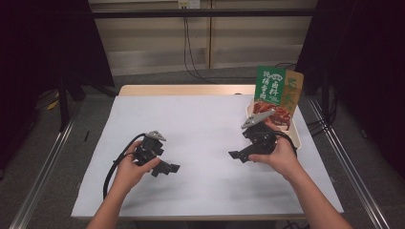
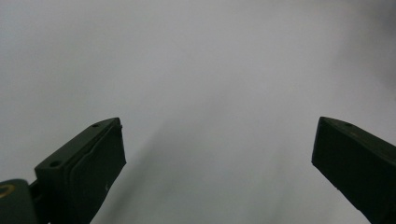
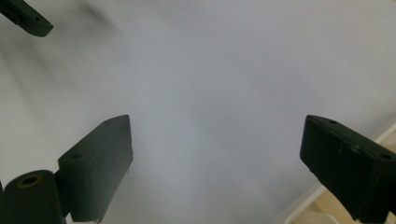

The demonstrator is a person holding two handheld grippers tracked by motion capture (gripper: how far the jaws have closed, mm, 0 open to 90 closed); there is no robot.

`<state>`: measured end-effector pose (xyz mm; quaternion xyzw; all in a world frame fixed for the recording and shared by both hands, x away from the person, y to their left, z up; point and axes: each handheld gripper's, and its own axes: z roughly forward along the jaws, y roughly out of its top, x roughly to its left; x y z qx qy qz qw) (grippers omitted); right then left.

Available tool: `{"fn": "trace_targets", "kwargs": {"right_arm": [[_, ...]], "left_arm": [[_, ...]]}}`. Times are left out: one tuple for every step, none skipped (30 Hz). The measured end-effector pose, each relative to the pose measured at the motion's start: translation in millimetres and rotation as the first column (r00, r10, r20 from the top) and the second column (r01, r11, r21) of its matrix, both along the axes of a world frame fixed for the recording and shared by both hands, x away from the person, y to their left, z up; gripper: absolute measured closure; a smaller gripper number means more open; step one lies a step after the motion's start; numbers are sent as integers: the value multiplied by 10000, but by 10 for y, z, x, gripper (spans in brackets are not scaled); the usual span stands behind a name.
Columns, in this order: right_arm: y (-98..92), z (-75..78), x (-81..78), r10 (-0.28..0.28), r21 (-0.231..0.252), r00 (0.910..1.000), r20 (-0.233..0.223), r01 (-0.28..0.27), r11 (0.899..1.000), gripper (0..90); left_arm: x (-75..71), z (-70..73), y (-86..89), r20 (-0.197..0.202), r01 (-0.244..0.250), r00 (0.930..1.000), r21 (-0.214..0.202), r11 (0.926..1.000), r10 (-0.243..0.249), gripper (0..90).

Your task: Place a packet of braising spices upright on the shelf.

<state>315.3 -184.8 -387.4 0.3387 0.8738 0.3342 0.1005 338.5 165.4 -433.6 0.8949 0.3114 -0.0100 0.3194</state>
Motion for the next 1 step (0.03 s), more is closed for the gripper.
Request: {"fn": "trace_targets", "kwargs": {"right_arm": [[11,-12,2,48,-28,10000,17,-48,10000,91]], "left_arm": [[0,0,1,7,-60,10000,-67,10000,60,25]]}}
